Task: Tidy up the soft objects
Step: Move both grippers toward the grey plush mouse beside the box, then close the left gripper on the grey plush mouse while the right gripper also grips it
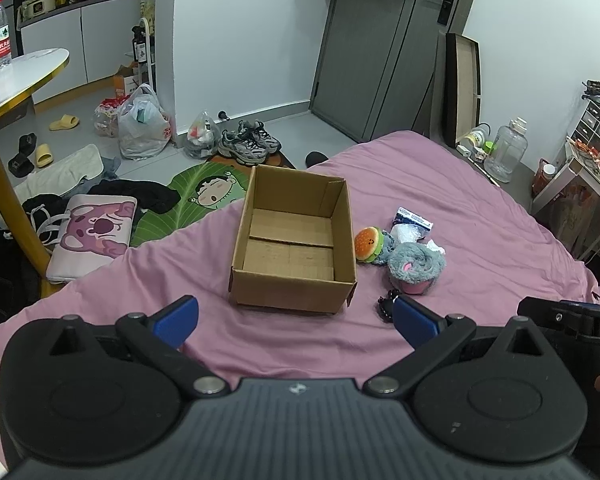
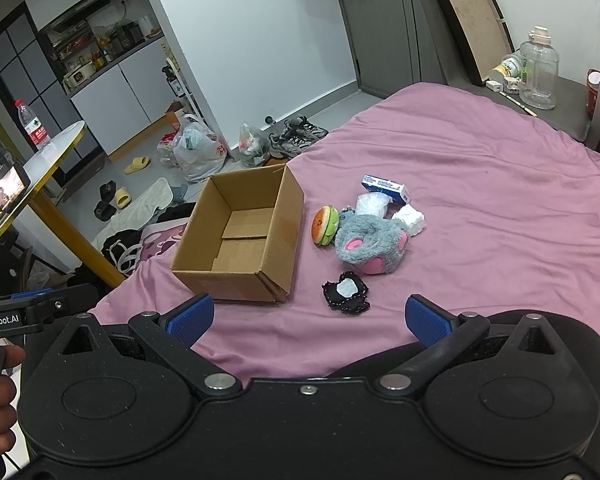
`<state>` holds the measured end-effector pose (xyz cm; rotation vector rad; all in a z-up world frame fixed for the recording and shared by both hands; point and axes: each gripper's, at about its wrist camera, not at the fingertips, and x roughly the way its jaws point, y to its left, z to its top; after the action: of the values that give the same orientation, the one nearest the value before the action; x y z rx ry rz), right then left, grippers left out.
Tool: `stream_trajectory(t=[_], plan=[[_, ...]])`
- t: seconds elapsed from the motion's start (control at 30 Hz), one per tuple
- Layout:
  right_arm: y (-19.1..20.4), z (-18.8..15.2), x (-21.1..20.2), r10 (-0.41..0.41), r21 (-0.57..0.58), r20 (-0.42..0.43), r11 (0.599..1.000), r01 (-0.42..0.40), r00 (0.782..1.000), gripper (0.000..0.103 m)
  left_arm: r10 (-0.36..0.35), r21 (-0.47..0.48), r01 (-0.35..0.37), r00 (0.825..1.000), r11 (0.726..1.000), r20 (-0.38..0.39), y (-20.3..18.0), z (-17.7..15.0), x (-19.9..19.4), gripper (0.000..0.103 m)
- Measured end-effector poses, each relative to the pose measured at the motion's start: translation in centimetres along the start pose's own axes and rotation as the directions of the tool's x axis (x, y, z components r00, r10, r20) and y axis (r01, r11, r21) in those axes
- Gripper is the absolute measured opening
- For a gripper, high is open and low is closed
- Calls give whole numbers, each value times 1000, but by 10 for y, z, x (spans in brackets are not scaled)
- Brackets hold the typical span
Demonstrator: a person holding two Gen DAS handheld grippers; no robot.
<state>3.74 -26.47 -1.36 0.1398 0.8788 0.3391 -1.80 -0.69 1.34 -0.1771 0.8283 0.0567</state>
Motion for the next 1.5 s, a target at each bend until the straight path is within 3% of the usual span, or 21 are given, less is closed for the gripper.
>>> stream_trajectory(t=[1.0, 1.5], plan=[[-1, -2, 0, 2, 5, 6, 1000, -2, 1000, 103, -4, -3, 4, 1000, 1000, -3, -1, -2, 2, 103], [-38, 9, 23, 30, 105, 13, 994, -31, 999, 103, -41, 0, 41, 999, 999, -19, -26, 5, 35, 102]])
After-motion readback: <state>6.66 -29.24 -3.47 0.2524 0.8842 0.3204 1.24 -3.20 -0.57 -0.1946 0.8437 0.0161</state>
